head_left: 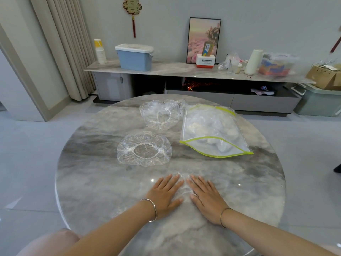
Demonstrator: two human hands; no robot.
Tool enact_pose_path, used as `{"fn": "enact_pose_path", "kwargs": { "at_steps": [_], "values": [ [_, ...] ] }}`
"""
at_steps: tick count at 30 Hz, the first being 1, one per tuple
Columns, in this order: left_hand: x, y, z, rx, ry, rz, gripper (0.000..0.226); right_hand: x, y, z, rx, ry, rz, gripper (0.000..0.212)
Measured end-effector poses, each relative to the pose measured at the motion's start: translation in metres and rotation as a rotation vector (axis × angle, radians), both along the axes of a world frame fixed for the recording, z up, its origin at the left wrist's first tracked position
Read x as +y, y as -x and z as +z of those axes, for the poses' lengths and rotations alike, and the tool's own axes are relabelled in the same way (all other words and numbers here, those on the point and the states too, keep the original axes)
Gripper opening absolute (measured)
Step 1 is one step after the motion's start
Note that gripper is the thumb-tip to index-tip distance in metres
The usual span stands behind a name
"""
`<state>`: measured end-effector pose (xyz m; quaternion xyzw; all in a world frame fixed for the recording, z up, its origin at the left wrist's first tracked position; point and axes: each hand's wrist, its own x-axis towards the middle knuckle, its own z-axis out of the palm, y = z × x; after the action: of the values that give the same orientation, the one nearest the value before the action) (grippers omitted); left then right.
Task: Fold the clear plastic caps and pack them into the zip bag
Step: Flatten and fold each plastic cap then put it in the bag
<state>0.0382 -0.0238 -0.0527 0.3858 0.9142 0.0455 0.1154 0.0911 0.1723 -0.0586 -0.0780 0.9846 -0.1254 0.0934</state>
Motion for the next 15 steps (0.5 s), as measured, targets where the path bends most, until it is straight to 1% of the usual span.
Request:
{"fn": "enact_pose_path", "kwargs": {
  "at_steps": [1,2,3,5,6,7,8,10,11,12,15],
  "values": [
    [-0.001,0.0,0.003,0.008,-0.02,0.013,0.099,0.0,0.0,0.004,0.017,0.005,0.004,0.089],
    [-0.002,0.001,0.007,0.04,-0.053,0.021,0.096,0.001,-0.001,0.008,0.045,0.009,0.012,0.085],
    [-0.004,0.003,0.011,0.111,-0.09,0.011,0.085,0.0,-0.001,0.014,0.084,0.02,0.027,0.08],
    [-0.01,0.011,0.009,0.222,-0.186,-0.008,0.055,-0.001,-0.001,0.025,0.205,0.06,0.118,0.063],
    [-0.014,0.012,0.011,0.246,-0.23,-0.008,0.044,0.0,-0.002,0.027,0.278,0.06,0.204,0.055],
    [-0.019,0.013,0.013,0.282,-0.25,-0.005,0.04,-0.001,-0.003,0.028,0.339,0.032,0.299,0.05],
    [-0.023,0.013,0.018,0.232,-0.232,0.025,0.044,-0.001,-0.004,0.027,0.381,-0.016,0.391,0.049],
    [-0.027,0.011,0.025,0.166,-0.168,0.036,0.073,-0.004,-0.005,0.021,0.418,-0.087,0.528,0.046],
    [-0.031,0.011,0.025,0.124,-0.133,0.044,0.085,-0.005,-0.005,0.018,0.433,-0.09,0.569,0.042],
    [-0.032,0.01,0.025,0.071,-0.11,0.06,0.092,-0.006,-0.005,0.016,0.454,-0.078,0.598,0.037],
    [-0.032,0.008,0.022,0.047,-0.071,0.051,0.095,-0.011,0.0,0.018,0.518,-0.064,0.62,0.027]
  ]
}}
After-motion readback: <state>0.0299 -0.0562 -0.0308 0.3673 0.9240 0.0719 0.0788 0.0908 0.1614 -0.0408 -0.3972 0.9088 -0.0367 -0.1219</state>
